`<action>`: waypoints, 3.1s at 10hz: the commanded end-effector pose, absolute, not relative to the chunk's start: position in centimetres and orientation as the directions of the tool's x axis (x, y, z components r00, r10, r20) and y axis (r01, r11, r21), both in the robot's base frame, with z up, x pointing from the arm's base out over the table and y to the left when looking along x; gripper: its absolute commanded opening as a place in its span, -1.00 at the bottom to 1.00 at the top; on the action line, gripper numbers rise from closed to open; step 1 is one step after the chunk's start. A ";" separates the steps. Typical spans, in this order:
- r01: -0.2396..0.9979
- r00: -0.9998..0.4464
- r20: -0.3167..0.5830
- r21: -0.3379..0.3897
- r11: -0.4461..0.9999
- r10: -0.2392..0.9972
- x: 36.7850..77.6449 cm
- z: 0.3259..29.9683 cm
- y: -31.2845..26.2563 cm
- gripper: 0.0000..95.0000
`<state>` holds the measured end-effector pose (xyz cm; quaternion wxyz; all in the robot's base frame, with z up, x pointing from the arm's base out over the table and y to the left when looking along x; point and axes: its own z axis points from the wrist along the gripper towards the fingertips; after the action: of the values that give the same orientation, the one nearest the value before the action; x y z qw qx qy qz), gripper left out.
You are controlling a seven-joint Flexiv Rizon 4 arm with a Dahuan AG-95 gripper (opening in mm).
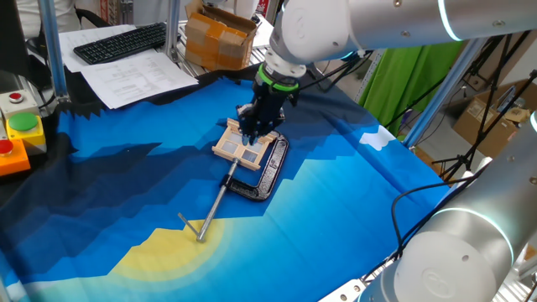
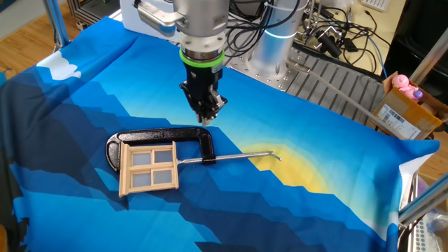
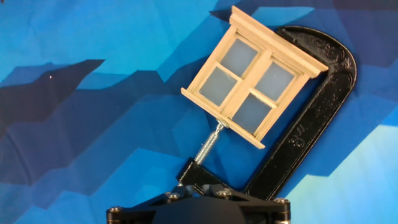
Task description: Open a sliding window
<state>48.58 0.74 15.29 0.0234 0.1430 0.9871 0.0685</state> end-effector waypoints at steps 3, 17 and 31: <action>0.571 -0.821 0.068 0.128 0.811 0.567 49.5 14.4 1.3 -1.00; 0.991 0.134 0.070 -0.001 -0.134 0.988 54.5 15.7 5.1 -1.00; 0.898 0.441 0.058 -0.013 -0.441 0.896 59.3 13.8 3.8 -1.00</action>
<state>59.32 3.91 13.77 -0.0245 0.8319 0.5539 0.0225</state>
